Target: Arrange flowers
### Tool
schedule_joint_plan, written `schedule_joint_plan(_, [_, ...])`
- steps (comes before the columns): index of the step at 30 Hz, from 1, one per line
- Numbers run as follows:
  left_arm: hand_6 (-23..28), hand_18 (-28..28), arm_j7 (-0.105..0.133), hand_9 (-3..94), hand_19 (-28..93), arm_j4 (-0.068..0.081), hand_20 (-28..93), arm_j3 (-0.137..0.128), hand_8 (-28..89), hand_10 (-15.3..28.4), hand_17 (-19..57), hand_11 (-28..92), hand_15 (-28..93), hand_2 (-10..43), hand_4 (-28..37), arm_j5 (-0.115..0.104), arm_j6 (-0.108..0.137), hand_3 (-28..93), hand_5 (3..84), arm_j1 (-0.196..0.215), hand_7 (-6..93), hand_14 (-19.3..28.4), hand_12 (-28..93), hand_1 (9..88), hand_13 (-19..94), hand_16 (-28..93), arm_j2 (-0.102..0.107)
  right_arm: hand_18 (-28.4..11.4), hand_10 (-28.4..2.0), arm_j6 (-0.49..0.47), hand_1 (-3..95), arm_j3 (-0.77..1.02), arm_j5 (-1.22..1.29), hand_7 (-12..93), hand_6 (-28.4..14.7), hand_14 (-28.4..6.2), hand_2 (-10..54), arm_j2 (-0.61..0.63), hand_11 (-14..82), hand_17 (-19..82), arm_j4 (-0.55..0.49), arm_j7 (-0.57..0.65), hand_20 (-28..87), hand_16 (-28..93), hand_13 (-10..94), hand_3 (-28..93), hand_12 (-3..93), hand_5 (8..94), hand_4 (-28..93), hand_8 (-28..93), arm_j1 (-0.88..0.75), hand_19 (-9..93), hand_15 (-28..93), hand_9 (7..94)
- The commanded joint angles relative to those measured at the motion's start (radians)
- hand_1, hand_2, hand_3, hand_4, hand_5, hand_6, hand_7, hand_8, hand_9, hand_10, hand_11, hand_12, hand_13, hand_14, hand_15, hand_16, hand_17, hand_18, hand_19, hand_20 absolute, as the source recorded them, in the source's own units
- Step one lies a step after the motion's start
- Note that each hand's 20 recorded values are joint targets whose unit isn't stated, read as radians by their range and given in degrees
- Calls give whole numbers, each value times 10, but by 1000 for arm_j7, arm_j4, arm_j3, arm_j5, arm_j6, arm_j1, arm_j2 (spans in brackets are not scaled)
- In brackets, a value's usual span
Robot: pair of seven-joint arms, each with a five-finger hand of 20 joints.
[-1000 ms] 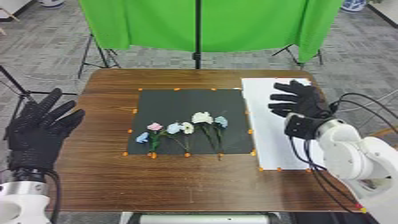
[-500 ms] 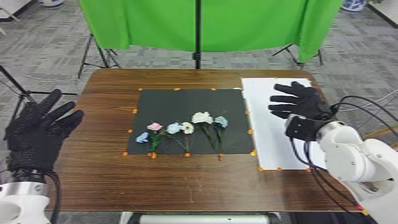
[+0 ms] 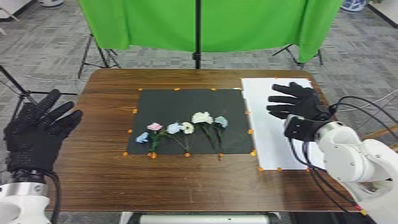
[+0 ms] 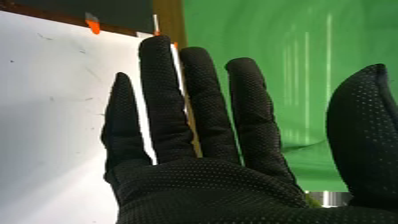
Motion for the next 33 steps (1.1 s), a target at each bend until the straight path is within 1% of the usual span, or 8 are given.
schedule_joint_plan(1, [69, 270, 8, 315, 619, 2, 125, 2, -81, 186, -74, 239, 537, 86, -283, -8, 4, 755, 348, 17, 107, 275, 113, 168, 247, -100, -1, -255, -149, -5, 168, -14, 8, 158, -8, -187, 33, 9, 156, 35, 1, -18, 230, 120, 415, 814, 140, 481, -282, -126, 15, 541, 435, 525])
schedule_joint_plan(9, [67, 270, 10, 308, 616, 5, 128, 13, -81, 186, -74, 235, 535, 86, -283, -8, 2, 754, 340, 10, 107, 275, 113, 168, 246, -98, 4, -254, -150, -7, 168, -23, 9, 158, -8, -187, 34, 13, 156, 35, 2, -20, 232, 120, 414, 813, 140, 481, -282, -127, 22, 542, 437, 525])
schedule_joint_plan(10, [68, 270, 16, 308, 616, 6, 128, 15, -81, 185, -74, 235, 534, 86, -283, -11, 4, 753, 339, 12, 107, 275, 114, 168, 245, -98, 7, -254, -150, -3, 168, -28, 13, 158, -8, -187, 34, 15, 156, 35, 3, -25, 232, 120, 415, 813, 140, 481, -282, -127, 25, 542, 437, 525])
schedule_joint_plan(11, [68, 270, 10, 308, 615, 6, 128, 16, -81, 186, -73, 235, 533, 86, -283, -10, 4, 754, 338, 9, 107, 275, 114, 167, 245, -98, 6, -254, -150, -4, 167, -24, 16, 159, -8, -187, 34, 13, 157, 35, 2, -23, 232, 120, 415, 814, 140, 480, -282, -127, 20, 542, 438, 525])
schedule_joint_plan(18, [68, 270, 11, 306, 614, 2, 130, 16, -81, 186, -73, 235, 532, 86, -283, -10, 6, 754, 336, 11, 108, 274, 115, 168, 244, -97, 9, -253, -151, -3, 166, -22, 15, 158, -8, -186, 34, 13, 157, 35, 0, -21, 233, 119, 416, 815, 140, 481, -282, -127, 17, 543, 439, 526])
schedule_joint_plan(21, [69, 270, 3, 306, 613, 0, 130, 14, -81, 186, -73, 235, 532, 86, -283, -3, 2, 753, 336, 9, 108, 275, 115, 169, 244, -96, 6, -253, -150, 0, 167, -20, 8, 158, -8, -186, 34, 12, 157, 35, -1, -17, 233, 119, 415, 815, 140, 481, -282, -127, 16, 543, 440, 525])
schedule_joint_plan(30, [70, 270, 19, 304, 612, -5, 133, 15, -82, 186, -73, 235, 534, 86, -283, -8, 7, 752, 335, 12, 110, 275, 115, 170, 244, -96, 11, -252, -150, -2, 166, -30, 7, 159, -7, -187, 35, 9, 158, 35, 3, -14, 234, 118, 416, 815, 140, 482, -282, -127, 31, 544, 441, 526])
schedule_joint_plan(33, [70, 270, 20, 304, 611, -6, 133, 16, -82, 185, -73, 235, 534, 85, -283, -8, 7, 752, 335, 12, 111, 275, 115, 171, 244, -97, 11, -252, -150, -2, 166, -25, 11, 159, -8, -186, 35, 9, 158, 35, 1, -15, 235, 117, 416, 815, 139, 482, -282, -127, 25, 545, 441, 527])
